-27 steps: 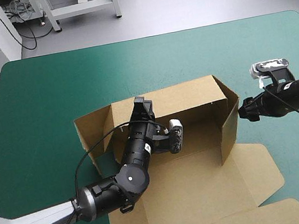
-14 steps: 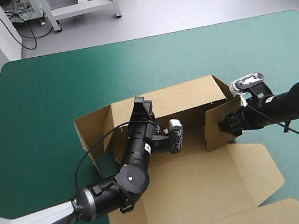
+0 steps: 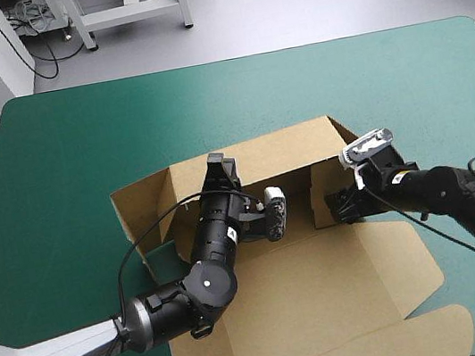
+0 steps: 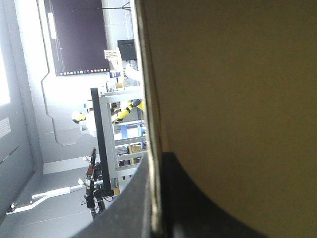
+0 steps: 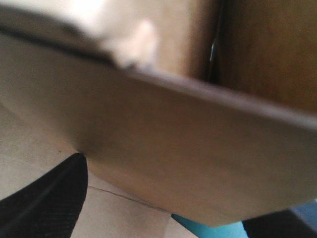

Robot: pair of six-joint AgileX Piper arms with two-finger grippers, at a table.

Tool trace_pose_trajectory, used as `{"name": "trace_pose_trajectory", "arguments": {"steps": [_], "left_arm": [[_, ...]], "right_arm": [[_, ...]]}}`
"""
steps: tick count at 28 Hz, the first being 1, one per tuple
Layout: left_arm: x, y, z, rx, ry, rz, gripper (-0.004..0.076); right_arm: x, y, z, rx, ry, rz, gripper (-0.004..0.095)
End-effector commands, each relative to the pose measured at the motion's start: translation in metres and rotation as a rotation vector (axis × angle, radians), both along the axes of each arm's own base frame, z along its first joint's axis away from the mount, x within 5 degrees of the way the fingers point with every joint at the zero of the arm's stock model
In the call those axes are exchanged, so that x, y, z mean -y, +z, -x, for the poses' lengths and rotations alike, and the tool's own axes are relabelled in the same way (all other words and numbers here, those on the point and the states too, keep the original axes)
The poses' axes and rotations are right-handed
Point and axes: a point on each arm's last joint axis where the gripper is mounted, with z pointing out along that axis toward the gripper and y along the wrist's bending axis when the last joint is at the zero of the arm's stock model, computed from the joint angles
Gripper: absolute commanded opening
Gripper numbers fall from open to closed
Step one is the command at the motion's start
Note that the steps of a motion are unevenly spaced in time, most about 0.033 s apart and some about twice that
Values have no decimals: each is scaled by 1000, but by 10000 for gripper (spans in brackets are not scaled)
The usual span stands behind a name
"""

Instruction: Fold the box

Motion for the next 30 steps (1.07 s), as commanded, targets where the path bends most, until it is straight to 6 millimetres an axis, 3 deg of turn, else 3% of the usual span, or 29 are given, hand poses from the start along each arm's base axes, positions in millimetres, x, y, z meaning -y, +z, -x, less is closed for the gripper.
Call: {"name": "trace_pose_trajectory", "arguments": {"steps": [1, 6, 9, 13, 17, 22, 26, 27, 29, 30], "left_arm": [[-3, 30, 0, 151, -15, 16, -10], [-2, 29, 1, 145, -25, 16, -10], [-1, 29, 1, 137, -40, 17, -10], [1, 28, 2, 127, -60, 17, -10], [1, 28, 2, 127, -60, 17, -10], [1, 27, 2, 119, -61, 31, 22], [1, 27, 2, 113, -62, 47, 223], [1, 27, 2, 108, -58, 65, 392], [1, 27, 2, 81, -41, 152, 599], [1, 27, 2, 81, -41, 155, 634]], "right_arm": [[-8, 17, 0, 179, -42, -39, 738], [-20, 22, 1, 269, -43, -66, 723], [-22, 25, 0, 299, -58, -80, 617], [-22, 25, 0, 295, -60, -83, 338], [-22, 24, 0, 291, -57, -82, -23], [-22, 24, 0, 292, -56, -80, -19], [-22, 25, 0, 296, -58, -80, -19], [-22, 25, -1, 302, -61, -81, -18], [-21, 27, -2, 318, -74, -88, -18], [-21, 27, -2, 323, -82, -93, -18]]}}
